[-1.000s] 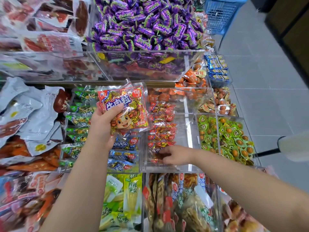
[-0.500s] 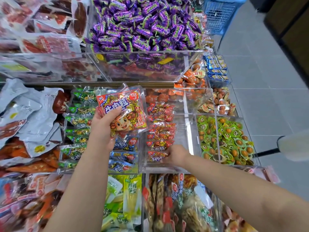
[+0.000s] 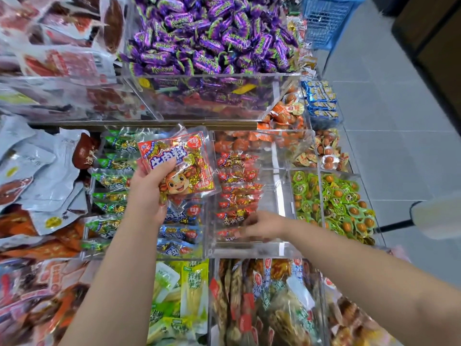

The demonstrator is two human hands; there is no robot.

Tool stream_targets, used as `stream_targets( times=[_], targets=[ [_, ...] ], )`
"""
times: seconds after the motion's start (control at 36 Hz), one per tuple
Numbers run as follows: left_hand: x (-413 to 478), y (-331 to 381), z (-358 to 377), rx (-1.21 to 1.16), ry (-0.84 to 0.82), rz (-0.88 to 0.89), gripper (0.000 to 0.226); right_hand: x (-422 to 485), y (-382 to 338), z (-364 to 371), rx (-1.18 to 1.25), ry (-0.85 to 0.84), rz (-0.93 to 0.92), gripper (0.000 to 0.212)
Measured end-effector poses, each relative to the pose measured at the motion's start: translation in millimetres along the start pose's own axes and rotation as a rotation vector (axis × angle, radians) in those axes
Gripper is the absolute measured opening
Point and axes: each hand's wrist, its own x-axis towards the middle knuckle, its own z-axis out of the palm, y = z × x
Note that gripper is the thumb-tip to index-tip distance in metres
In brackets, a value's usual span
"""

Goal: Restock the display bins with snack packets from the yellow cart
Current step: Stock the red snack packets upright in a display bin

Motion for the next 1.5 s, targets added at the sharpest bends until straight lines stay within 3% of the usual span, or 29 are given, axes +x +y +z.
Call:
stream_targets(
  times=[0.08, 0.17, 0.25, 0.39, 0.5, 0.64, 0.78, 0.86, 0.92, 1.08, 1.28, 1.42, 1.5],
  targets=[
    [0.7, -1.0, -0.6, 0.003, 0.008, -0.007, 0.035, -16.4, 7.3, -23.8, 0.212, -0.093, 0.098, 0.08],
    [1.4, -0.2, 0.7, 0.003, 0.01, -0.004, 0.035, -16.8, 14.6, -40.8, 0.339, 0.146, 0.158, 0.091],
    [1.7, 0.4, 2.5, 0.014, 0.012, 0.0, 0.033, -4.6, 10.8, -48.8, 0.494, 0.412, 0.086, 0.084],
    [0.0, 2.2, 3.7, 0.022, 0.021, -0.011, 0.026, 22.1, -14.7, -49.5, 0.542, 0.431, -0.077, 0.071],
    [-1.0, 2.9, 2.5, 0.007, 0.026, -0.023, 0.025, 38.8, -17.9, -40.9, 0.537, 0.501, -0.029, 0.052],
    [1.3, 1.4, 0.6, 0.015, 0.006, -0.009, 0.026, 46.7, -13.7, -28.0, 0.592, 0.406, 0.062, 0.053],
    [2.0, 3.6, 1.9, 0.013, 0.013, -0.031, 0.051, 36.7, -8.2, -30.2, 0.874, 0.253, 0.076, 0.084],
    [2.7, 4.2, 0.9, 0.014, 0.022, -0.034, 0.053, 30.9, 6.8, -31.9, 0.996, 0.361, 0.227, 0.075],
    [3.1, 4.3, 0.7, 0.012, 0.027, -0.031, 0.049, 27.5, 10.7, -25.6, 1.07, 0.344, 0.301, 0.062],
    [3.3, 4.2, 2.5, 0.034, 0.034, -0.038, 0.052, 33.8, -19.5, 0.8, 1.314, 0.164, 0.209, 0.064],
    [2.2, 1.4, 5.8, 0.034, 0.03, -0.034, 0.048, 30.0, -17.2, 1.6, 1.332, 0.141, 0.163, 0.056],
    [2.1, 3.9, 7.6, 0.016, -0.002, -0.017, 0.058, 25.6, 3.1, -7.3, 1.208, 0.253, 0.43, 0.069],
    [1.2, 5.2, 8.1, 0.004, -0.016, -0.01, 0.066, 18.8, 7.0, -7.9, 1.169, 0.247, 0.53, 0.063]
  ],
)
